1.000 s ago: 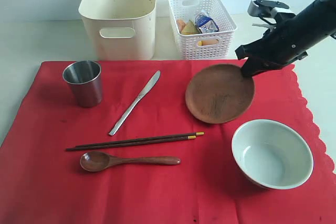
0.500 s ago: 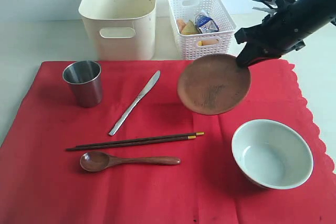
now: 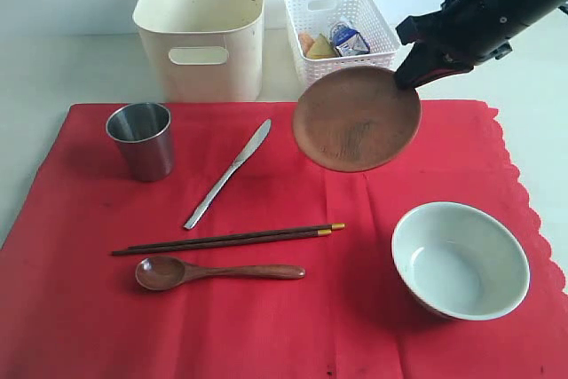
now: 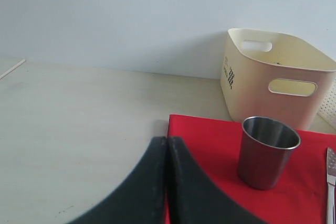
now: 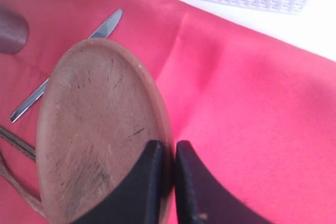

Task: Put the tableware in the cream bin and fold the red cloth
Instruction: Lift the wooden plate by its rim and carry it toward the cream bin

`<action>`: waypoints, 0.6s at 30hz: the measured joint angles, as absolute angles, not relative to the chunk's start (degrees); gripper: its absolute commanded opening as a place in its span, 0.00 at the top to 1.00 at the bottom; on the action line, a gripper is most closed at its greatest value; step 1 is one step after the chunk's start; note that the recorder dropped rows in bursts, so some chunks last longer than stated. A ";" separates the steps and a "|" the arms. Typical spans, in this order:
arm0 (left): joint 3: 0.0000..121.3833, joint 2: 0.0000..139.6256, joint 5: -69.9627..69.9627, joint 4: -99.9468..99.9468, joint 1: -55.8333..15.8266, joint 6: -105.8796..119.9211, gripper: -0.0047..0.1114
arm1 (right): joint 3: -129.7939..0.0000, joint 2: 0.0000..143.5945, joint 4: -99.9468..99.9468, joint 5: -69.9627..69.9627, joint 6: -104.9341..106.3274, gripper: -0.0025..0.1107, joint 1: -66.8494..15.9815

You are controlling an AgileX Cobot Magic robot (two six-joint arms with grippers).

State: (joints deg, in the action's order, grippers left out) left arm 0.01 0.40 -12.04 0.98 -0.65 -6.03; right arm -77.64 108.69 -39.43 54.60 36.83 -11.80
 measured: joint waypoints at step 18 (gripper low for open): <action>0.01 0.40 -12.04 0.98 -0.65 -6.03 0.94 | -84.61 108.69 -39.58 54.70 36.83 0.98 -10.71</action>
